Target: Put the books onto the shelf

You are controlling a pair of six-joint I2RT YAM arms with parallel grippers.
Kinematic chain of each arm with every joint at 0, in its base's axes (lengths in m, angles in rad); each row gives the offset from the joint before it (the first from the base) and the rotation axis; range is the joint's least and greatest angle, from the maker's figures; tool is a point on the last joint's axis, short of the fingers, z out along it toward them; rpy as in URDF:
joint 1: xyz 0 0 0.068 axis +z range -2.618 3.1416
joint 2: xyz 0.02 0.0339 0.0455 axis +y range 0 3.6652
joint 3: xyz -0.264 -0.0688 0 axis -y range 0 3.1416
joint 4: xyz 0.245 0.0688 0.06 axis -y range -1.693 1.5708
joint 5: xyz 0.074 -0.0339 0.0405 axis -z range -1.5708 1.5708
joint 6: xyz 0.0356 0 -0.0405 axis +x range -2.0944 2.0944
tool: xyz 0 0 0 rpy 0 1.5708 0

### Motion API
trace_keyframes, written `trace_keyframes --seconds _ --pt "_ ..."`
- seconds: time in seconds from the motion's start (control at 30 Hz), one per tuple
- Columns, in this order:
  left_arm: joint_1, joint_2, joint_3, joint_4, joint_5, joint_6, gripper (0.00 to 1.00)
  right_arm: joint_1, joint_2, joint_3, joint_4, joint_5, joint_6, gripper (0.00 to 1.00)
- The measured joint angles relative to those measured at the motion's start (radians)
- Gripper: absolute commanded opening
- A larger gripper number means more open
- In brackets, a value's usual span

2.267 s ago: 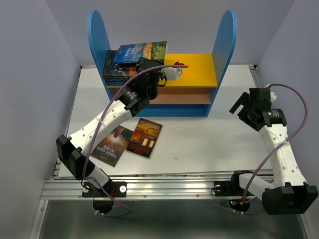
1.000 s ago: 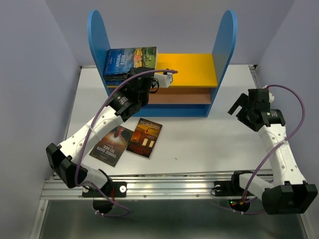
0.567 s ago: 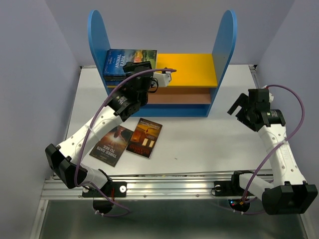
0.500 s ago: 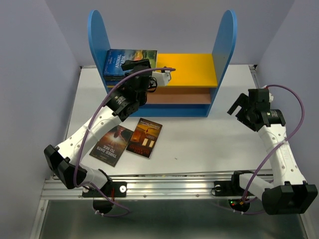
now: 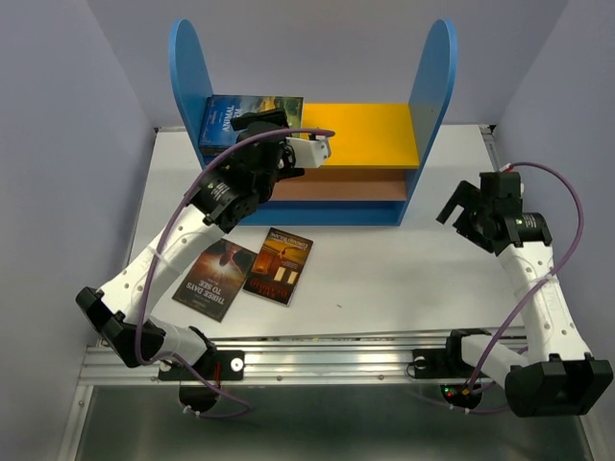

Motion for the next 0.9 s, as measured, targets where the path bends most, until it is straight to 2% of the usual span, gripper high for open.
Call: trace_keyframes --seconds 0.13,0.3,0.43,0.5,0.57,0.63,0.7,0.8,0.9 --pt "0.000 -0.004 0.042 -0.031 0.054 -0.023 0.99 0.000 -0.027 0.000 -0.003 -0.050 -0.055 1.00" --pt "0.000 -0.004 0.146 -0.076 0.182 -0.127 0.99 0.000 -0.095 0.000 -0.001 -0.238 -0.148 1.00" --pt "-0.003 -0.024 0.212 -0.026 0.368 -0.285 0.99 0.003 -0.138 0.000 0.006 -0.413 -0.203 1.00" --pt "-0.021 -0.040 0.225 0.034 0.383 -0.438 0.99 0.018 -0.143 0.000 0.007 -0.477 -0.224 1.00" --pt "-0.034 -0.036 0.259 0.076 0.367 -0.603 0.99 0.063 -0.139 0.000 0.024 -0.510 -0.226 1.00" --pt "-0.040 -0.034 0.277 0.107 0.330 -0.804 0.99 0.157 -0.127 0.000 0.063 -0.513 -0.218 1.00" --pt "-0.039 -0.044 0.257 0.124 0.306 -0.958 0.99 0.309 -0.095 0.002 0.107 -0.489 -0.208 1.00" --pt "-0.039 -0.129 0.089 0.172 0.293 -1.172 0.99 0.493 -0.015 0.043 0.137 -0.402 -0.203 1.00" --pt "-0.040 -0.245 -0.114 0.166 0.270 -1.333 0.99 0.577 0.074 0.116 0.168 -0.312 -0.212 1.00"
